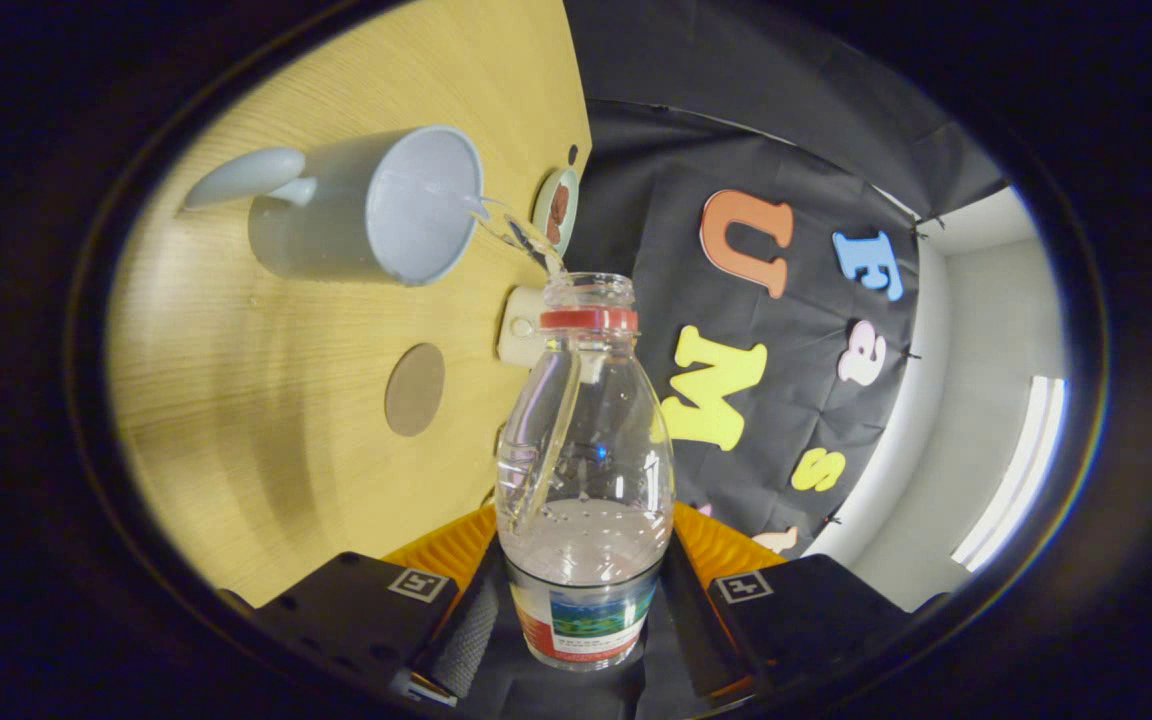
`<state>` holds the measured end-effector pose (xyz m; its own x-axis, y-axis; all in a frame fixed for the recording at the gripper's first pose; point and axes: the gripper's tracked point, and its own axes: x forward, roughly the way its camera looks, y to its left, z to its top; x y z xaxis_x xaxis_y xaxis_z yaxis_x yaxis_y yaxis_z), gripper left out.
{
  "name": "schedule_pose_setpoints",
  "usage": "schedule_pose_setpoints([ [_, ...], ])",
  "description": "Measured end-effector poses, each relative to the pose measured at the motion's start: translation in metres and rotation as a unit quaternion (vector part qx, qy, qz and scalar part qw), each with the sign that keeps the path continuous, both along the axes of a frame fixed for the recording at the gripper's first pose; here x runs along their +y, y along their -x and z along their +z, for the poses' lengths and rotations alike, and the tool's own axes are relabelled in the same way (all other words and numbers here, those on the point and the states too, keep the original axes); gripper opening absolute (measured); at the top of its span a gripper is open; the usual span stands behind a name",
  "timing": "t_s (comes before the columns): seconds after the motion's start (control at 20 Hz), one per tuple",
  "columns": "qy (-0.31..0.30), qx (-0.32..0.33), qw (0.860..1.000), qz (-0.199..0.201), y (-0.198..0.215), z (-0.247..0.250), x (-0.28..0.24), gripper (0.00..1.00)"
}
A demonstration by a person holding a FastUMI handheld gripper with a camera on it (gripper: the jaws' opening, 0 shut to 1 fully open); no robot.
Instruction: Take the bottle from table, then pour the juice into the cup, finally place the bottle on the coaster
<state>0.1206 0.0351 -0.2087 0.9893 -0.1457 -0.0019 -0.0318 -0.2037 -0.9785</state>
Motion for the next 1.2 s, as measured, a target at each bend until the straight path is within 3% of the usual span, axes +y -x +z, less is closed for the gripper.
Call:
schedule_pose_setpoints([
  [1.2, 0.056, -0.022, 0.998, 0.001, 0.012, 0.041, 0.003, 0.82],
])
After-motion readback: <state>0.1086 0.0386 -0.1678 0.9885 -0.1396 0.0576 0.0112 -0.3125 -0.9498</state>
